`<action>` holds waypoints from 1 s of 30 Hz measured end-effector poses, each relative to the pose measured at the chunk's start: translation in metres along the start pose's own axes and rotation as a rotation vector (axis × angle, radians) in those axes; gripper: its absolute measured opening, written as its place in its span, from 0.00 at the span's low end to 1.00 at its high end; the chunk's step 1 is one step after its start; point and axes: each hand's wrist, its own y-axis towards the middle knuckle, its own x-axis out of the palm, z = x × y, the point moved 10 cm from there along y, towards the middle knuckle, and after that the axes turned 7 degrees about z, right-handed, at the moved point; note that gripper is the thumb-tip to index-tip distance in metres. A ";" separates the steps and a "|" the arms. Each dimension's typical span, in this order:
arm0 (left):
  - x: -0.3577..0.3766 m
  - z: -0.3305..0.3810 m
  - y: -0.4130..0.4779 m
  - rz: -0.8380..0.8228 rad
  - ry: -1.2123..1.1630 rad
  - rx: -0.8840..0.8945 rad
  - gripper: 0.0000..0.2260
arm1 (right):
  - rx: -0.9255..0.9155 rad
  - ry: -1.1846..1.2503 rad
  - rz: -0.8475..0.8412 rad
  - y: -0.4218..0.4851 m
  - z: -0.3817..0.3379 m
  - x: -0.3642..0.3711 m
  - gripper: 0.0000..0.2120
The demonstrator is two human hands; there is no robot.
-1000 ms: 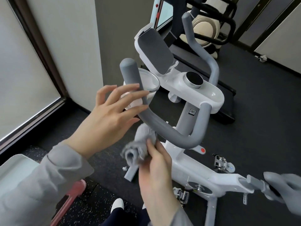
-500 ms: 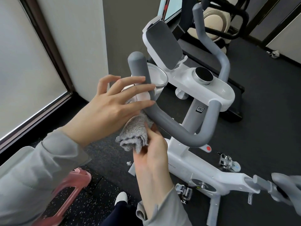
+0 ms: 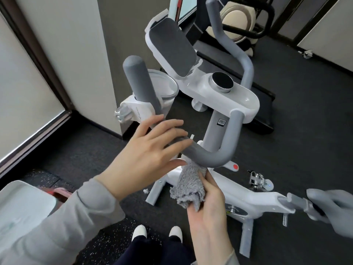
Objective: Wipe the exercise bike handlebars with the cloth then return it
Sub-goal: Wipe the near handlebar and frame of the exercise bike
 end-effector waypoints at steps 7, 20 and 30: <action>0.028 0.016 0.011 -0.023 -0.067 -0.114 0.13 | -0.145 -0.015 0.106 0.011 -0.039 -0.032 0.12; 0.050 0.040 0.026 -0.044 -0.093 -0.328 0.11 | -0.417 -0.081 0.071 0.058 -0.111 -0.033 0.19; 0.061 0.047 0.032 -0.061 -0.074 -0.510 0.13 | -0.537 -0.224 -0.109 0.115 -0.171 0.008 0.20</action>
